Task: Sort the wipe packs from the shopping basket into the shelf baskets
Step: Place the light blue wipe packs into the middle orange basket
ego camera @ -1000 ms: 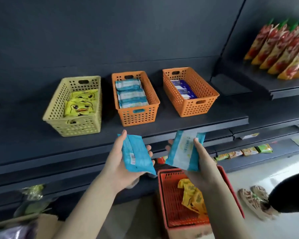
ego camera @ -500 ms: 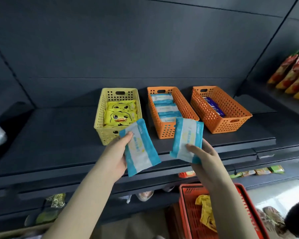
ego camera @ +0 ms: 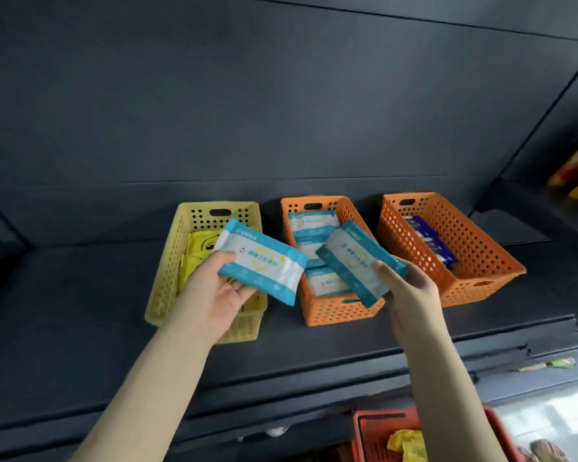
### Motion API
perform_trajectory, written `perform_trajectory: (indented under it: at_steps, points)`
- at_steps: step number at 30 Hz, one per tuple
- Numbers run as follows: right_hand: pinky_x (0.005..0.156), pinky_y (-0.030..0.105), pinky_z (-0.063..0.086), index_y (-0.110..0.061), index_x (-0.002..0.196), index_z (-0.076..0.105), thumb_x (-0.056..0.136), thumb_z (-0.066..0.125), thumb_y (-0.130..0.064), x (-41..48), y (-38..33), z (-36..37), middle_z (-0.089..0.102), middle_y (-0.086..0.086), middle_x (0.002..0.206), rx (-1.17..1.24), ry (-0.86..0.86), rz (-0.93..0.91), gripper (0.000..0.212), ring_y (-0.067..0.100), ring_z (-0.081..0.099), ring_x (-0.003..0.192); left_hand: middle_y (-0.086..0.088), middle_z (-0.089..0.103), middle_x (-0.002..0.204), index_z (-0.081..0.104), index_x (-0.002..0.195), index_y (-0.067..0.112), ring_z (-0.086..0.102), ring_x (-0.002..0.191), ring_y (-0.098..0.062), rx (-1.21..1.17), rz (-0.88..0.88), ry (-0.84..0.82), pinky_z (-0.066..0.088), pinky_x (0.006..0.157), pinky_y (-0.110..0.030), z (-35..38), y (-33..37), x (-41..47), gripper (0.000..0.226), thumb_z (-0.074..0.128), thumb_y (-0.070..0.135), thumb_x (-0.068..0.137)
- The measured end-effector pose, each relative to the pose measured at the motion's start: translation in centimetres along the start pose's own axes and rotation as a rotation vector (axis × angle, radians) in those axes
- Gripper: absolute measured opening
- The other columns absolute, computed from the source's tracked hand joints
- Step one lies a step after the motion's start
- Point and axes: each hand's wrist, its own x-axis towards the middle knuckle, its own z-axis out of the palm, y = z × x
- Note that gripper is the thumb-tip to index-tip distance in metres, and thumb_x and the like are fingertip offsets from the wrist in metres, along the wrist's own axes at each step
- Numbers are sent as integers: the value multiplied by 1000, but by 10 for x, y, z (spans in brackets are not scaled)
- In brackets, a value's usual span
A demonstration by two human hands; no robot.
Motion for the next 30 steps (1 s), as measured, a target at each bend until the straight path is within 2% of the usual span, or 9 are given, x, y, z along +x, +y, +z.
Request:
perform_trajectory:
  at_steps: [1, 3, 6, 11, 16, 21, 24, 27, 30]
  points:
    - [82, 42, 55, -5, 106, 67, 89, 66, -10, 15, -1, 2, 71, 17, 104, -17, 6, 6, 18, 28, 69, 96, -15, 66, 118, 54, 123, 10, 64, 108, -32, -11, 7, 2, 54, 86, -45, 6, 0, 11, 29, 51, 6, 94]
    - [68, 32, 59, -7, 101, 67, 92, 64, -13, 44, -3, 5, 73, 10, 96, -97, 10, -10, 12, 18, 72, 84, -16, 65, 118, 55, 119, 10, 64, 108, -32, -18, 10, 15, 55, 87, -46, 19, 0, 31, 26, 51, 6, 94]
    - [53, 20, 53, -6, 99, 66, 93, 61, -13, 84, -3, 8, 71, 6, 88, -266, -42, -69, 11, 8, 70, 70, -16, 66, 117, 56, 121, 9, 66, 104, -31, -22, 18, 46, 60, 78, -43, 31, -4, 59, 26, 53, 11, 95]
    - [55, 25, 54, -12, 99, 65, 94, 59, -17, 135, 10, 16, 69, 2, 85, -546, -128, -123, 9, 16, 69, 76, -15, 65, 118, 57, 118, 11, 64, 107, -30, -43, 57, 112, 54, 89, -45, 41, -8, 89, 23, 54, 17, 96]
    - [55, 23, 53, -13, 96, 58, 95, 56, -19, 159, 18, 33, 68, 1, 87, -764, -235, -54, 6, 12, 66, 73, -13, 65, 119, 58, 117, 13, 63, 109, -29, -38, 79, 134, 56, 84, -43, 42, 5, 112, 23, 57, 19, 95]
    - [72, 46, 60, -21, 101, 63, 92, 57, -18, 167, 35, 55, 71, 2, 87, -810, -303, 70, 11, 17, 71, 75, -12, 65, 120, 58, 119, 13, 63, 110, -29, -42, 63, 139, 57, 84, -44, 41, 13, 131, 25, 57, 20, 95]
    - [70, 45, 60, -22, 103, 63, 94, 55, -18, 172, 42, 61, 73, 0, 84, -835, -337, 113, 13, 15, 72, 73, -12, 66, 119, 59, 118, 14, 64, 109, -29, -50, 57, 150, 56, 87, -44, 40, 17, 143, 23, 57, 20, 95]
    - [71, 42, 61, -23, 105, 60, 96, 54, -20, 173, 41, 57, 73, 1, 89, -772, -387, 179, 12, 13, 73, 76, -13, 68, 117, 59, 121, 13, 65, 108, -29, -44, 35, 147, 57, 86, -43, 39, 18, 152, 27, 57, 21, 95]
    - [65, 35, 61, -24, 108, 56, 96, 55, -23, 170, 43, 56, 70, -1, 88, -882, -375, 70, 12, 10, 71, 74, -13, 68, 118, 57, 124, 13, 66, 107, -29, -33, 6, 129, 60, 79, -40, 37, 17, 157, 32, 58, 23, 94]
